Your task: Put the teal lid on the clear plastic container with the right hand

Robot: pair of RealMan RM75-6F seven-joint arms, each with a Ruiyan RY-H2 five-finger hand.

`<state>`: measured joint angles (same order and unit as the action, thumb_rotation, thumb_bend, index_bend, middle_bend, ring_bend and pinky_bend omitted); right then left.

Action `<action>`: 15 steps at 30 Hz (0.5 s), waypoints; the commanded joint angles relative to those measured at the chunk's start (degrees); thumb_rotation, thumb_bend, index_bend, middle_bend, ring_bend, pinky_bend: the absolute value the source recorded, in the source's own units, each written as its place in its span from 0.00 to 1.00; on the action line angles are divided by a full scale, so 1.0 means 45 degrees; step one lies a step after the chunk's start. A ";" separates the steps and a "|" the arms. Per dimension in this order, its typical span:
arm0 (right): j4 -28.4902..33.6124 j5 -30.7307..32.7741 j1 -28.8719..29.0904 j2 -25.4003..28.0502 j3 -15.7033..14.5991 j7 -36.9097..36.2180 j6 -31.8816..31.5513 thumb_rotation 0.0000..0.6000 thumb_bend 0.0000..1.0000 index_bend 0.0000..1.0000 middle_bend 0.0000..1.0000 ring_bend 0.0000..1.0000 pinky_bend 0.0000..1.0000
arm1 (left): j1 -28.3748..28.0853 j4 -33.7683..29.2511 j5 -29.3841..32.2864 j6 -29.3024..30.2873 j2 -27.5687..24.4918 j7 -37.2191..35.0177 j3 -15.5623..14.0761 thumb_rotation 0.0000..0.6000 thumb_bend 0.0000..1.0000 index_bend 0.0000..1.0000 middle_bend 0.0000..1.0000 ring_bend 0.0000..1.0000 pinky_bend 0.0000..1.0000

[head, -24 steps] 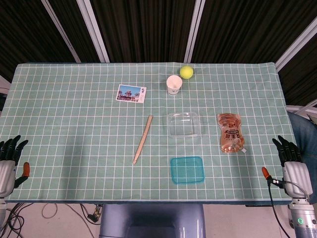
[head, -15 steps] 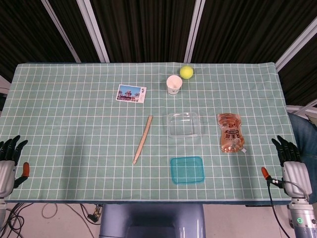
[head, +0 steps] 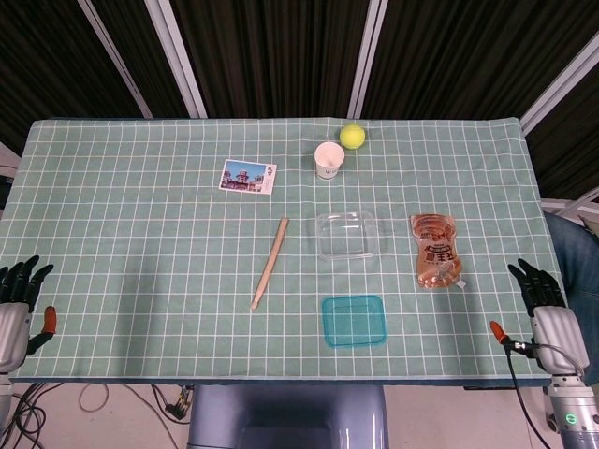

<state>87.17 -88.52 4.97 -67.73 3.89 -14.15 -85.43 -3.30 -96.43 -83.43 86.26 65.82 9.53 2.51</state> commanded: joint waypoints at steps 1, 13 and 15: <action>0.0199 -0.0949 0.0171 0.0680 -0.0622 -0.0934 0.0355 1.00 0.31 0.00 0.00 0.00 0.00 | -0.0009 -0.0040 0.0060 -0.0086 0.0007 0.0019 -0.0021 1.00 0.57 0.12 0.00 0.00 0.00; 0.3951 -0.1392 0.1560 0.4233 -0.1037 0.1317 0.2803 1.00 0.27 0.00 0.00 0.00 0.00 | -0.0001 -0.0143 0.0119 -0.0100 0.0047 0.0109 -0.0025 1.00 0.57 0.12 0.00 0.00 0.00; 0.4714 -0.0910 0.1653 0.4346 -0.0917 0.2510 0.3113 1.00 0.27 0.00 0.00 0.00 0.00 | 0.0002 -0.0181 0.0138 -0.0134 0.0028 0.0078 -0.0042 1.00 0.57 0.12 0.00 0.00 0.00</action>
<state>101.45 -95.27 10.63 -51.24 -0.79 -12.24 -74.99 -3.30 -97.22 -82.83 85.68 65.97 9.91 2.34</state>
